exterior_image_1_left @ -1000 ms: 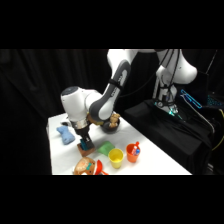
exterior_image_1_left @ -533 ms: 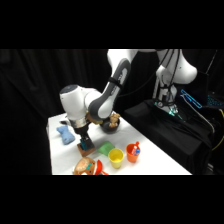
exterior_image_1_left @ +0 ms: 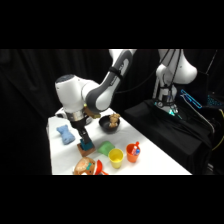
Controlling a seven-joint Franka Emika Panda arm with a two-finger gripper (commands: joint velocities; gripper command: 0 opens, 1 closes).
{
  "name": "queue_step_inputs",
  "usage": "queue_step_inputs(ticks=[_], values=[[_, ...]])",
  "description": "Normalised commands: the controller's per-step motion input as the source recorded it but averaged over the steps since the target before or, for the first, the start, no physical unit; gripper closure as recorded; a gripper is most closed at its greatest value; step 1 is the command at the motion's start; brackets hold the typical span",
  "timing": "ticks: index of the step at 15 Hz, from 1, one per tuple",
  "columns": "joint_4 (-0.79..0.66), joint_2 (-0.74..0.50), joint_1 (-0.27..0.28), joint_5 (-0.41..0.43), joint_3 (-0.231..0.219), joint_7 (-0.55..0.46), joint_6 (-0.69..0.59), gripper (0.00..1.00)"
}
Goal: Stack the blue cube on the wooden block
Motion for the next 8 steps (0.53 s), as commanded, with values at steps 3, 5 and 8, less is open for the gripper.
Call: queue_step_inputs(ticks=[3,5,8], values=[[-0.14,-0.34,0.045,0.053,-0.017,-0.03,-0.27,0.00],[-0.24,-0.41,0.044,0.062,-0.001,-0.05,-0.22,0.00],[-0.29,-0.43,0.036,0.078,0.010,-0.07,-0.17,0.00]])
